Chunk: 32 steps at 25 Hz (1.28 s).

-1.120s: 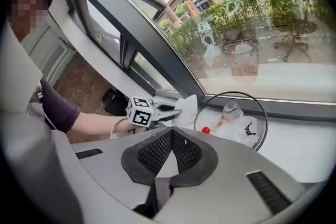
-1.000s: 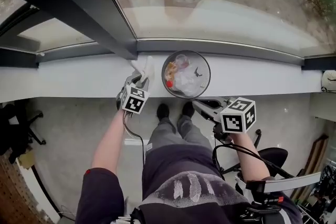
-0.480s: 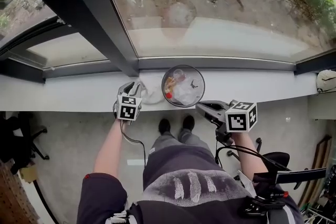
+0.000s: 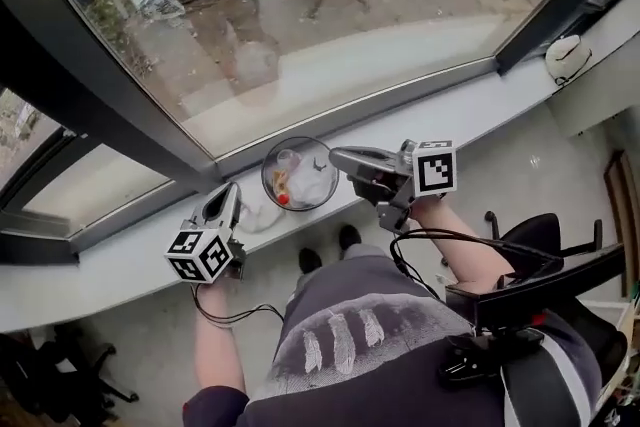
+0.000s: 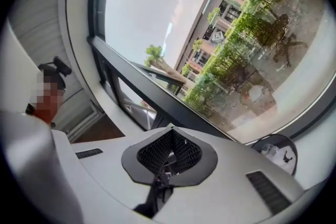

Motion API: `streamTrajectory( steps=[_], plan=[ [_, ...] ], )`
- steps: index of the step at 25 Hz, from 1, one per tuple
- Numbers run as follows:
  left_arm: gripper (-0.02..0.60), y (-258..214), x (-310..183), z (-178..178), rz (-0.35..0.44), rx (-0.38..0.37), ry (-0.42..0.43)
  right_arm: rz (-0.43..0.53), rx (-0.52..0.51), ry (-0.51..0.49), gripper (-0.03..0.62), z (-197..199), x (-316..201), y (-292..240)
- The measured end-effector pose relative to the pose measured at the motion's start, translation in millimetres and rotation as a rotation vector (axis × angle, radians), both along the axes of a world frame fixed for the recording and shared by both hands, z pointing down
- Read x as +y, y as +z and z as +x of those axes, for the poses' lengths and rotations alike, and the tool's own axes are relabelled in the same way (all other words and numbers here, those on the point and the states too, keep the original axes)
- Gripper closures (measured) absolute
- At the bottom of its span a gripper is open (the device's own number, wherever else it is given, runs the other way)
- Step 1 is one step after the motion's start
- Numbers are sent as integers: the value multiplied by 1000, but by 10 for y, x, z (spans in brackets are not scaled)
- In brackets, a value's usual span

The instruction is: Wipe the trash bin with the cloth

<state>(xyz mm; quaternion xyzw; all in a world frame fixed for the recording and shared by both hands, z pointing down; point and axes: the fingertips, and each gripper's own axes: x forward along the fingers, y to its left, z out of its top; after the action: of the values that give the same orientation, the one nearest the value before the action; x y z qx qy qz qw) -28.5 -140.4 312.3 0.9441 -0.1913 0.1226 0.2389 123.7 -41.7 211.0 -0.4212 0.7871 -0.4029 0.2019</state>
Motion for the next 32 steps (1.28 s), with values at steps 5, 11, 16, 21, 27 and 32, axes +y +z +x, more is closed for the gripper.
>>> streamTrajectory(
  steps=[5, 11, 16, 21, 27, 32],
  plan=[
    [586, -651, 129, 389, 89, 120, 68, 128, 89, -30, 594, 22, 91, -371],
    [586, -1107, 464, 785, 189, 162, 142, 223, 141, -64, 594, 107, 319, -532],
    [586, -1048, 991, 1166, 249, 67, 245, 213, 315, -112, 594, 164, 679, -218],
    [586, -1006, 1514, 1641, 250, 16, 274, 223, 159, -88, 594, 596, 1072, -18],
    [586, -1014, 1800, 1796, 136, 24, 160, 200, 59, -125, 594, 865, 1347, 4],
    [586, -831, 2159, 1798, 114, -56, 124, 150, -34, -188, 594, 899, 1542, 178]
  ],
)
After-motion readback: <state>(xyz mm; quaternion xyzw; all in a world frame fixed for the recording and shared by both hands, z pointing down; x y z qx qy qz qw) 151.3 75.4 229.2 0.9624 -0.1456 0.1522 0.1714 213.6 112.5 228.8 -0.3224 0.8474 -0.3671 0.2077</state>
